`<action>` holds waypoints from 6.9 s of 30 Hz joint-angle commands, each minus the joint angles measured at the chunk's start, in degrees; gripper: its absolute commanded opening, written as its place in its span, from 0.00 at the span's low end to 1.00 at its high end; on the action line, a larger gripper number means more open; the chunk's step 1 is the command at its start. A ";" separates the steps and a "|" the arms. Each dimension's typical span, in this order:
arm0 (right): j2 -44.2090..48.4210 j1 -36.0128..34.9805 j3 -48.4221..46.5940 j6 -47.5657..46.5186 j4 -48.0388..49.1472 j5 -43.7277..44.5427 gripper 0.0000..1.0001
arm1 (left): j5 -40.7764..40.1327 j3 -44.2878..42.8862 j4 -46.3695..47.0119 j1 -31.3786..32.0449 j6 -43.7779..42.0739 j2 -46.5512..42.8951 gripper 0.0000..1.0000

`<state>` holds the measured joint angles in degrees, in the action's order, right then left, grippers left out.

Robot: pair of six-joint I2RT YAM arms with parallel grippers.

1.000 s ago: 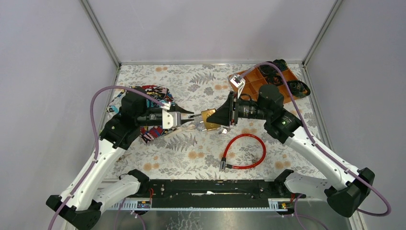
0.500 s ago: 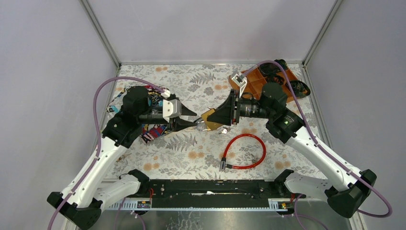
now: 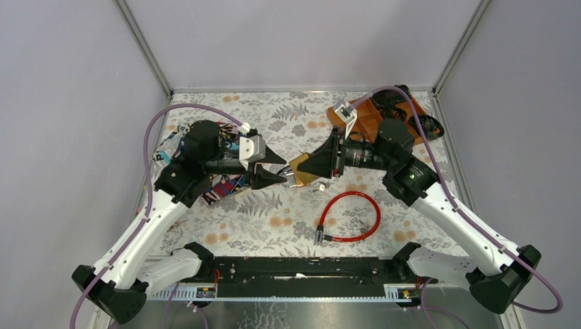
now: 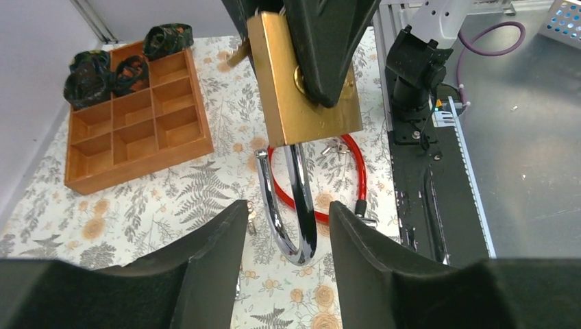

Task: Lock with the key
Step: Lock the lock.

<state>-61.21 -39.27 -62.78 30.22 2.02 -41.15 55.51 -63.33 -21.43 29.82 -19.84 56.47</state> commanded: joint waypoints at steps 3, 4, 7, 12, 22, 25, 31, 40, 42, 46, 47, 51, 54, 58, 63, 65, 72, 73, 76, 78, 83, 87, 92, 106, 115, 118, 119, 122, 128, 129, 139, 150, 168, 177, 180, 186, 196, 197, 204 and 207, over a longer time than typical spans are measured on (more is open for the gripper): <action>3.59 -0.16 -4.91 -0.51 7.22 2.18 0.00 | 1.26 0.94 4.36 0.63 1.84 0.06 0.39; 3.68 -0.13 -4.82 -0.63 7.21 2.24 0.00 | 1.38 0.95 4.94 0.70 2.23 -0.05 0.25; 3.97 -0.13 -4.27 -0.88 7.35 1.85 0.00 | 1.79 0.98 6.48 0.83 3.54 -0.49 0.00; 4.64 -0.02 -6.44 -10.45 -4.87 2.14 0.38 | 4.53 -0.35 4.88 0.85 4.50 -0.85 0.00; 8.87 0.07 -6.31 -27.40 -20.33 5.31 1.00 | 1.98 -6.36 -6.78 0.85 -1.85 0.59 0.00; 8.12 0.05 -5.24 -29.92 -19.01 4.86 1.00 | 1.65 -7.88 -9.80 1.23 -4.20 1.61 0.00; 2.50 -0.05 -6.93 -31.81 -14.14 -1.05 0.93 | -0.39 -9.40 -12.49 2.83 -7.48 2.60 0.00; -0.75 -0.10 -7.37 -31.42 -15.76 -4.06 0.64 | -0.02 -9.60 -12.57 3.44 -7.86 2.95 0.00; -1.14 -0.07 -6.83 -30.61 -15.05 -3.62 0.49 | 0.30 -9.52 -12.56 3.76 -7.99 2.92 0.00; -1.80 -0.04 -6.54 -27.66 -14.06 -4.30 0.01 | 0.15 -9.44 -11.09 4.36 -5.94 2.99 0.00; -1.74 -0.02 -6.68 -27.18 -14.17 -3.93 0.00 | 0.24 -9.26 -9.89 4.37 -3.82 2.77 0.00; 0.50 0.66 -7.65 -23.56 -12.62 1.65 0.00 | 1.15 -6.16 -1.19 4.37 6.26 0.41 0.17; 4.07 4.04 -5.95 -16.25 -3.64 0.87 0.00 | -0.63 -2.46 7.06 4.32 16.37 -2.20 0.53; 7.84 8.00 -3.67 -7.48 7.49 -2.68 0.00 | -4.35 0.98 14.22 4.28 24.70 -4.61 0.72; 8.17 9.28 -3.12 -0.50 15.66 -6.43 0.00 | -6.06 2.16 23.50 4.28 31.81 -5.34 0.78; 8.37 9.30 -3.00 1.72 18.58 -6.56 0.00 | -7.72 2.39 23.83 4.30 32.03 -5.40 0.79; 8.18 9.30 -3.04 3.83 20.60 -6.91 0.00 | -10.36 5.40 34.37 4.28 40.75 -4.21 0.80; 8.07 9.30 -3.15 4.35 20.94 -7.16 0.00 | -10.54 5.22 35.25 4.28 41.74 -3.84 0.80; 8.20 9.31 -3.88 3.58 19.65 -7.07 0.00 | -10.02 4.75 36.87 4.28 41.45 -3.12 0.80; 8.30 9.30 -4.01 3.15 19.27 -7.14 0.00 | -8.99 4.40 38.09 4.28 40.38 -2.72 0.78; 8.13 9.30 -3.77 3.40 19.63 -7.34 0.00 | -5.99 4.04 41.59 4.28 41.90 -1.36 0.40; 8.02 9.32 -3.83 3.05 19.23 -7.31 0.00 | -2.93 4.14 43.24 4.45 43.86 -0.60 0.08; 8.12 9.31 -4.29 0.07 15.26 -7.25 0.00 | -1.46 3.75 45.79 4.53 45.22 -0.78 0.00; 8.07 9.34 -5.95 -12.40 -1.06 -9.10 0.72 | -3.74 2.25 46.07 4.54 43.53 -2.15 0.00; 6.63 9.30 -5.68 -11.98 1.12 -10.25 0.55 | -3.40 0.97 43.13 4.98 41.77 -1.19 0.00; 5.90 9.30 -5.25 -11.55 1.90 -11.19 0.49 | -3.55 0.78 44.05 5.37 42.51 -0.92 0.00; 5.85 9.31 -5.10 -11.94 1.54 -11.23 0.48 | -3.56 0.56 44.44 5.41 43.04 -0.80 0.00; 5.97 9.30 -4.49 -13.12 0.43 -11.64 0.51 | -2.84 0.23 45.05 5.51 43.65 -0.67 0.00; 5.75 9.30 -4.14 -10.95 4.68 -12.54 0.13 | -2.74 0.69 44.46 5.79 43.29 -0.48 0.00; 5.40 9.30 -4.18 -10.38 5.49 -13.52 0.09 | -2.86 0.78 44.57 6.04 43.26 -0.42 0.00; 5.21 9.30 0.36 -3.72 21.58 -11.28 0.00 | -4.06 -0.29 46.82 12.08 47.34 2.66 0.00; 4.21 9.33 1.33 1.66 27.39 -15.56 0.00 | -7.09 -1.93 44.54 15.26 33.64 4.52 0.00; 5.80 9.30 3.70 -1.75 27.15 -8.01 0.00 | -6.74 -2.53 53.06 22.38 42.59 11.76 0.00; 6.56 9.30 0.07 -9.06 19.96 -5.86 0.00 | -5.02 -5.17 54.79 22.99 47.02 14.49 0.00; 6.72 9.32 4.10 -5.93 22.48 -5.42 0.00 | -6.27 -8.50 57.84 23.34 46.42 16.86 0.00; 8.44 9.30 4.48 -16.36 9.07 -1.16 0.00 | -7.54 -14.02 53.01 23.26 41.38 19.15 0.00; 0.02 9.30 -2.64 -13.91 9.52 -6.73 0.00 | -8.04 -20.22 31.51 28.49 27.46 22.38 0.00; -0.26 9.30 -2.79 -14.36 8.98 -6.80 0.00 | -7.89 -21.08 30.55 28.45 26.39 22.62 0.00; -3.47 9.42 -4.50 -19.63 0.42 -7.37 0.00 | -7.51 -31.21 19.48 28.33 19.55 25.26 0.00; -3.41 10.91 -5.99 -25.36 -8.83 -6.30 0.00 | -9.31 -37.62 8.95 27.72 12.46 25.78 0.00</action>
<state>-51.11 -28.16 -72.71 13.91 21.78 -47.66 42.37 -95.72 1.13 50.85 1.39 75.00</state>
